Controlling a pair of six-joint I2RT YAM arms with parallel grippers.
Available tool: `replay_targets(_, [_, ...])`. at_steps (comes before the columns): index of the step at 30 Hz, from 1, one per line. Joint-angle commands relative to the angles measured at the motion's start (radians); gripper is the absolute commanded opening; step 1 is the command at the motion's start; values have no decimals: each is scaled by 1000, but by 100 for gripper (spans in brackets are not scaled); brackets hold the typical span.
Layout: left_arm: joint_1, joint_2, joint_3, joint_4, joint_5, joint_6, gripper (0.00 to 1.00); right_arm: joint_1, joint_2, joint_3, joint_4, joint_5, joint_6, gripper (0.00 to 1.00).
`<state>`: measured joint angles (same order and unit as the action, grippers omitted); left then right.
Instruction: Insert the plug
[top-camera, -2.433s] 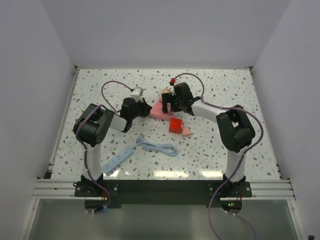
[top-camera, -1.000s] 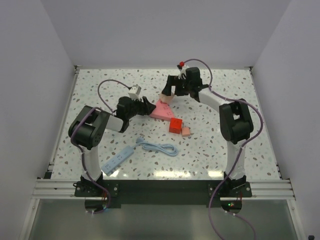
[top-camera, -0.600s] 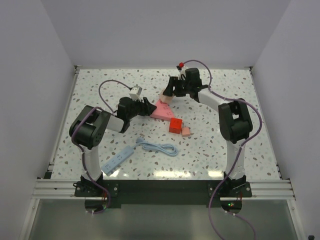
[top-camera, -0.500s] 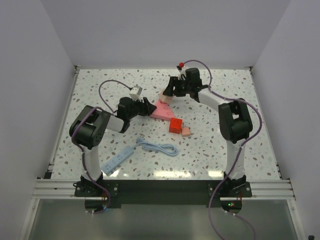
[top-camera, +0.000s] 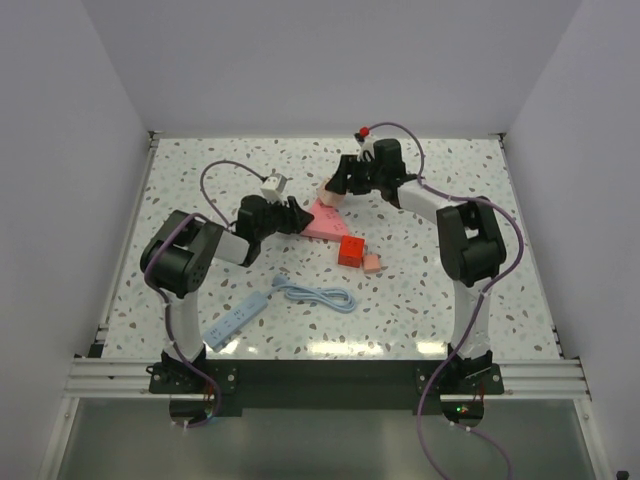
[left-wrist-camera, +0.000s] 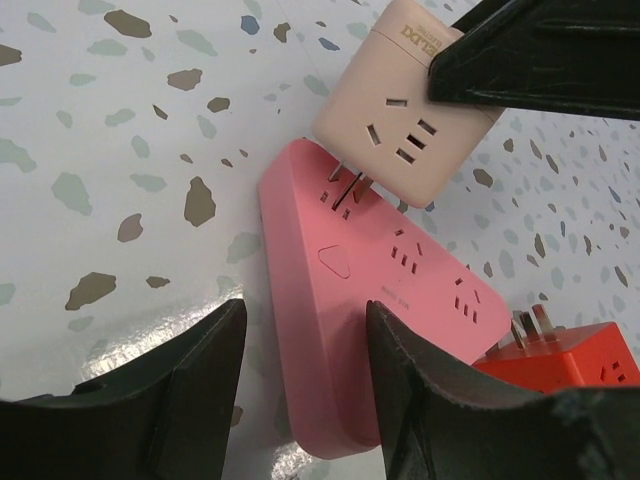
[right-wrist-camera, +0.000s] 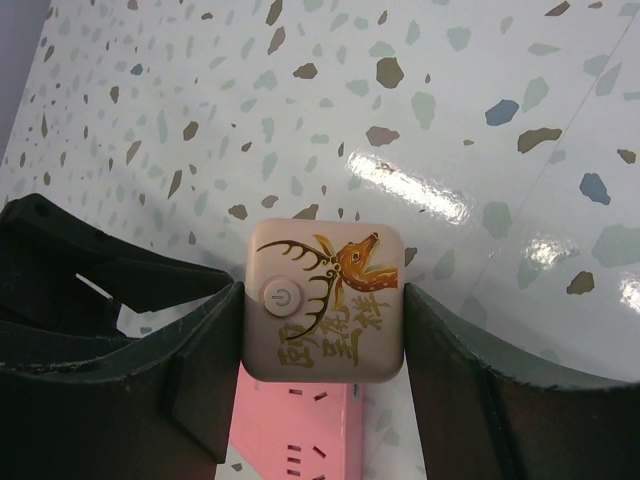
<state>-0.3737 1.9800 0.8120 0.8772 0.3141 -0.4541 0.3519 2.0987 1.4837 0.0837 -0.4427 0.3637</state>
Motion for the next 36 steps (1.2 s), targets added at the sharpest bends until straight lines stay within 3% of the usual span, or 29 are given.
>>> replay_targets(1, [-4, 16, 36, -3, 2, 26, 54, 12, -34, -42, 5, -33, -49, 42])
replay_targets(22, [-5, 40, 56, -24, 5, 40, 45, 79, -92, -77, -30, 2, -195, 38])
replay_targets(36, [-7, 56, 64, -23, 46, 78, 23, 130, -86, -53, -81, 19, -267, 36])
